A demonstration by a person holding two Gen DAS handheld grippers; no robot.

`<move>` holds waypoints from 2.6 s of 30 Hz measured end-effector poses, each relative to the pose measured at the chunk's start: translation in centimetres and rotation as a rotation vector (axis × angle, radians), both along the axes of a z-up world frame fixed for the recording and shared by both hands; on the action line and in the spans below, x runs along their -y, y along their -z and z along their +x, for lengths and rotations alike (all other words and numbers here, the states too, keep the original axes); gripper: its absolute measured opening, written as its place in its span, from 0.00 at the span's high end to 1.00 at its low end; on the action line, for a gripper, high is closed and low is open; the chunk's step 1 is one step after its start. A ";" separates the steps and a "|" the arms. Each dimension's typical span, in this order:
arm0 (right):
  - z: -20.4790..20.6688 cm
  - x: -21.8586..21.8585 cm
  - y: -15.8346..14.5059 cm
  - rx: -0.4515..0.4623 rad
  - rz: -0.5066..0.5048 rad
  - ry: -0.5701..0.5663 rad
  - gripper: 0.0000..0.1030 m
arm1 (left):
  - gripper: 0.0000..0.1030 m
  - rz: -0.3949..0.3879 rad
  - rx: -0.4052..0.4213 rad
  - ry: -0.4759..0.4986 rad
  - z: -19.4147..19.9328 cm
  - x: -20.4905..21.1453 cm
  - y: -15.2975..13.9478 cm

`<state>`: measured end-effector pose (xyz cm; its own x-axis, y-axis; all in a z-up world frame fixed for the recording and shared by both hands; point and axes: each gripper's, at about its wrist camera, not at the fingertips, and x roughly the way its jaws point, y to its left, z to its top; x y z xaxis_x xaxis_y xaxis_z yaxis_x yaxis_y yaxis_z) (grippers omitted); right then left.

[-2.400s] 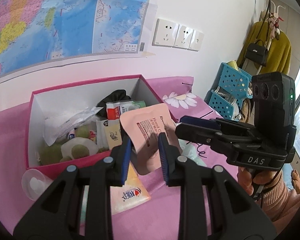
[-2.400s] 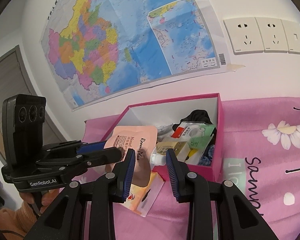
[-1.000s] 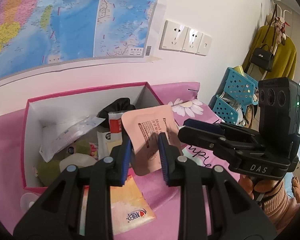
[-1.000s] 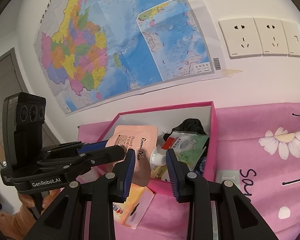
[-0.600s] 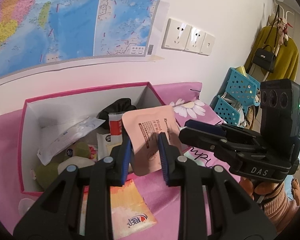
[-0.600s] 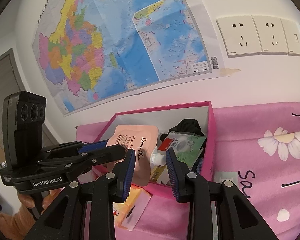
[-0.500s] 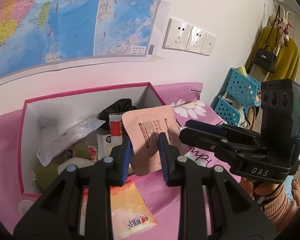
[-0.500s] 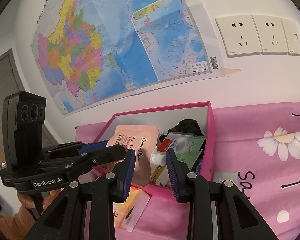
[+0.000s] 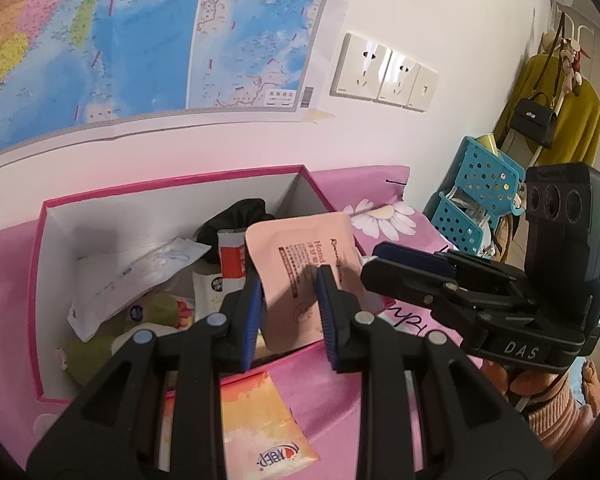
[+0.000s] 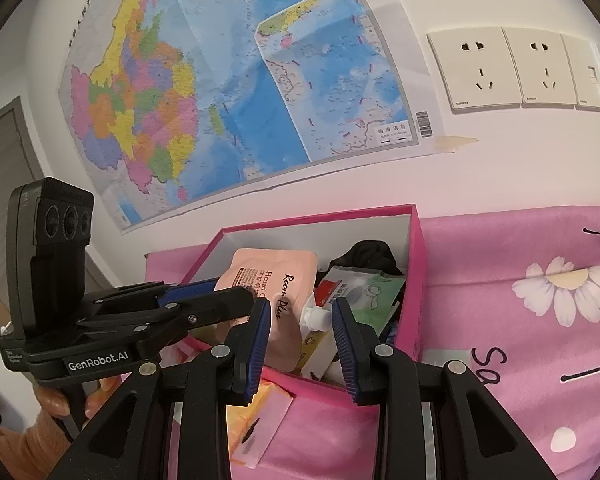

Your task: Organize soft objects

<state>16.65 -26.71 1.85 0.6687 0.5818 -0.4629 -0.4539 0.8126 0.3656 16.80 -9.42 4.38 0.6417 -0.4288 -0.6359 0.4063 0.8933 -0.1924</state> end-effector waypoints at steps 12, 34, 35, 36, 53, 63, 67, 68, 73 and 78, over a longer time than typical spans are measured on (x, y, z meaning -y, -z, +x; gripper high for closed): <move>0.5 0.1 0.1 -0.005 -0.003 0.006 0.69 | 0.73 -0.001 -0.009 -0.007 0.6 0.3 0.2; 1.0 -1.1 -0.4 0.015 -0.021 -0.019 0.72 | 0.77 -0.005 -0.036 0.001 1.4 1.6 0.9; 1.0 -1.3 -0.4 0.017 -0.032 -0.016 0.73 | 0.77 -0.008 -0.041 0.002 1.6 1.6 1.0; 1.1 -1.4 -0.4 0.016 -0.038 -0.014 0.73 | 0.77 -0.012 -0.044 0.003 1.7 1.5 1.0; 1.5 -1.0 2.0 -0.052 -0.054 -0.002 0.72 | 0.68 0.030 -0.035 -0.047 0.9 0.2 2.8; -0.2 -0.1 2.2 -0.041 -0.053 0.034 0.50 | 0.48 0.071 0.044 -0.102 -2.8 -1.4 2.3; -1.7 0.0 1.9 -0.022 -0.068 0.044 0.44 | 0.25 0.079 0.084 -0.130 -5.1 -2.4 2.0; -2.4 0.0 1.8 -0.003 -0.078 0.049 0.43 | 0.21 0.078 0.094 -0.138 -5.9 -2.8 2.0; -6.3 -0.5 1.3 0.085 -0.126 0.072 0.18 | 0.01 0.075 0.151 -0.175 -10.0 -4.1 1.9; -10.1 -1.7 2.3 0.135 -0.198 0.069 0.12 | 0.00 0.129 0.145 -0.243 -12.9 -4.8 3.3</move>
